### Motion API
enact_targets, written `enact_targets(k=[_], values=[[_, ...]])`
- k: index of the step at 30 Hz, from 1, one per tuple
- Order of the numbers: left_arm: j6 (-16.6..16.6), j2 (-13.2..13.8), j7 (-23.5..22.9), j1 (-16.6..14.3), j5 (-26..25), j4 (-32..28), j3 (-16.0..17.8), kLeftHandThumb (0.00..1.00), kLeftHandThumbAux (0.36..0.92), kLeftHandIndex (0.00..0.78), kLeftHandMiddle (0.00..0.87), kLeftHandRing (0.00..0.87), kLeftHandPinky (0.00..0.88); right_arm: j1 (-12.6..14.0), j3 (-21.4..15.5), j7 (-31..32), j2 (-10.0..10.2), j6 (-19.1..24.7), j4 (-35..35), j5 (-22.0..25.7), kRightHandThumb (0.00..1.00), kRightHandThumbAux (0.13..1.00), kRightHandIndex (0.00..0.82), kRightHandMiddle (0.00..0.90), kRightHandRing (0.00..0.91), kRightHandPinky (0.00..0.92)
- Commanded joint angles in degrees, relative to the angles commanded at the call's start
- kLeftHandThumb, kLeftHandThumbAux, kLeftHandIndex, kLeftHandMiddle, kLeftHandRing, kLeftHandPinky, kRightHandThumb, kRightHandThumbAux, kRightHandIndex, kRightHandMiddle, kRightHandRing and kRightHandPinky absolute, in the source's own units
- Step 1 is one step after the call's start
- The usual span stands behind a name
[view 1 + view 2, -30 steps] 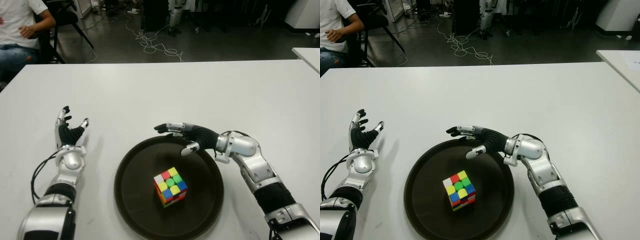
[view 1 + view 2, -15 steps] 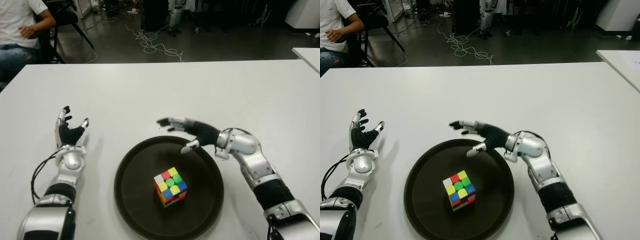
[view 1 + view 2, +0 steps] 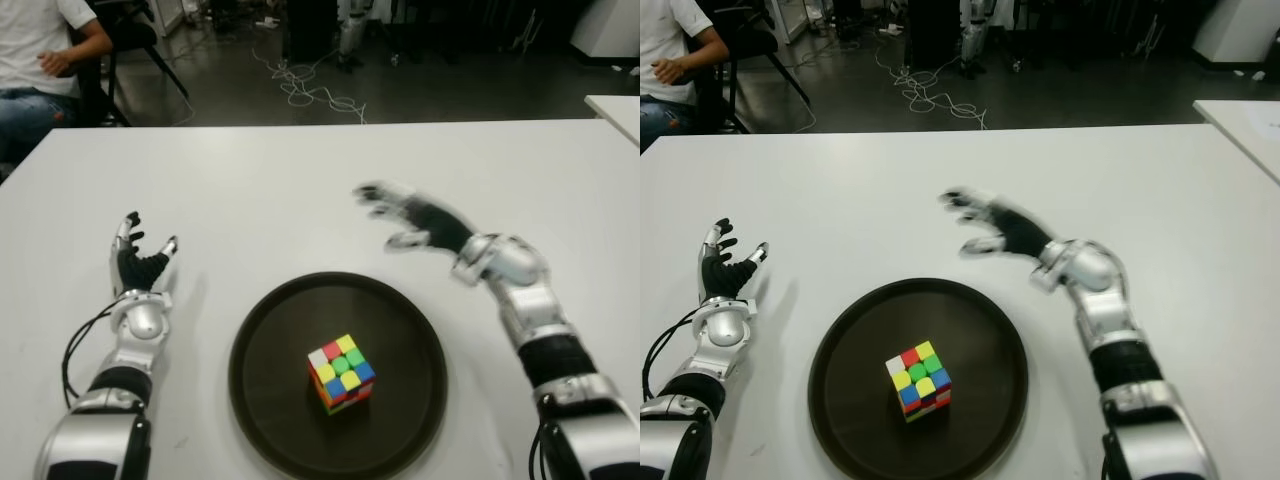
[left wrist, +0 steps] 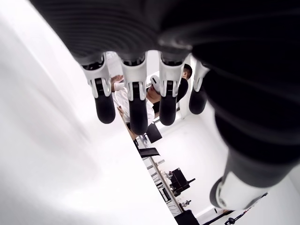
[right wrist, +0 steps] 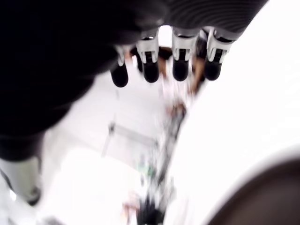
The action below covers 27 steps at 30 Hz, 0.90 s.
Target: Pick up the Rubik's Cube and put it in the plate
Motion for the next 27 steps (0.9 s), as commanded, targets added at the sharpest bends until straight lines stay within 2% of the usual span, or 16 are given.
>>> enact_targets(k=[4,7,15,18,23,27], values=[[-0.1,-0.1,0.1,0.0,0.0,0.0,0.0,0.069,0.733,0.109,0.151,0.153,0.153,-4.3,-3.4,-5.1,-1.4,-4.4,14.4,-0.7,0.0,0.686,0.004,0.0,0.0,0.0],[-0.3,-0.1,0.1,-0.1,0.0,0.1,0.0,0.075,0.749,0.112,0.155,0.158,0.163,-7.0,-5.4,-11.1,-2.0,-5.4,21.8,-1.2,0.0,0.705,0.001,0.0,0.0,0.0],[-0.3,0.1,-0.6,-0.2,-0.4,0.3,0.3,0.078,0.748,0.132,0.161,0.168,0.177,-8.3,-7.5,-22.3,-1.9,-8.3,28.1,-2.6,0.0,0.741,0.0,0.0,0.0,0.0],[0.1,0.3,-0.6,-0.3,-0.2,0.4,0.1,0.067,0.746,0.121,0.162,0.165,0.166,-8.2,-8.8,-28.0,-0.6,-9.5,29.2,-2.6,0.0,0.775,0.001,0.0,0.0,0.0],[0.3,0.6,-1.0,-0.3,-0.3,0.4,0.2,0.069,0.738,0.112,0.16,0.16,0.155,-8.8,-9.5,-33.8,0.1,-8.7,31.7,-3.5,0.0,0.799,0.014,0.006,0.0,0.006],[0.0,0.7,-1.7,-0.1,-0.6,0.5,0.4,0.078,0.733,0.114,0.161,0.159,0.154,-10.0,-9.1,-38.8,0.4,-5.2,34.5,-5.2,0.0,0.789,0.026,0.019,0.005,0.016]])
